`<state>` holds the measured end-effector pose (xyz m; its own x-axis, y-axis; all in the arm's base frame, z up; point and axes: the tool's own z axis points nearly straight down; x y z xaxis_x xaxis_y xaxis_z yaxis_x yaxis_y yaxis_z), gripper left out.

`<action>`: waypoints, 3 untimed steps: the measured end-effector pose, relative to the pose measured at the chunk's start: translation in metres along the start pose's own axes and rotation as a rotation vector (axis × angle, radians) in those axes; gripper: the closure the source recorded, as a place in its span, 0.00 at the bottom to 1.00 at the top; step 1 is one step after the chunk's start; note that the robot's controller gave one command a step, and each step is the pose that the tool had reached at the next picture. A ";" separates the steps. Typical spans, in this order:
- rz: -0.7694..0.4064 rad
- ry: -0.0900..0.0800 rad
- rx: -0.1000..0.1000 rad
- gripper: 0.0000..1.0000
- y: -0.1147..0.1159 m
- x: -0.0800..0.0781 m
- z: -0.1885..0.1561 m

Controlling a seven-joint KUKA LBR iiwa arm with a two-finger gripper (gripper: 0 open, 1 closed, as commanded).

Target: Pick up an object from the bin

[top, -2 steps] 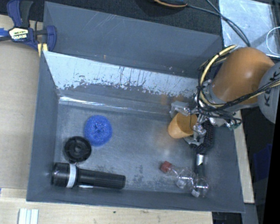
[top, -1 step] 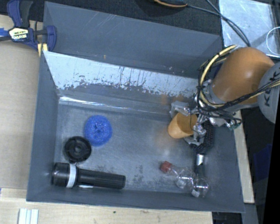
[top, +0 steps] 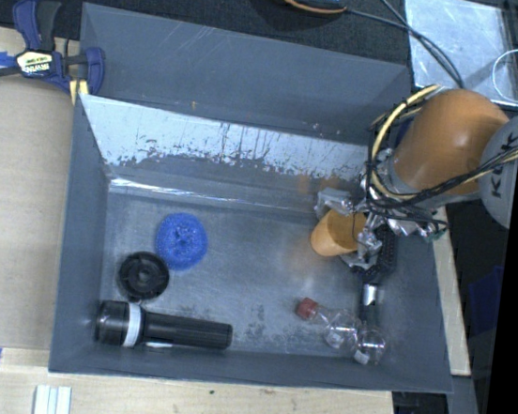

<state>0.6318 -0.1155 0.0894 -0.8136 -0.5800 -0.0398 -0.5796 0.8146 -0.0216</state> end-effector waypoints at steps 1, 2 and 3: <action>0.005 -0.003 0.001 1.00 -0.004 -0.006 -0.032; 0.005 -0.003 0.001 1.00 -0.001 -0.002 -0.036; 0.010 -0.009 0.006 1.00 -0.006 -0.009 -0.067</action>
Offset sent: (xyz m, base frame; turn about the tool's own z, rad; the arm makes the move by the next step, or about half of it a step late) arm 0.0000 0.0001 0.0357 0.0000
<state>0.6392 -0.1157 0.1563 -0.8190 -0.5717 -0.0490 -0.5711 0.8205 -0.0270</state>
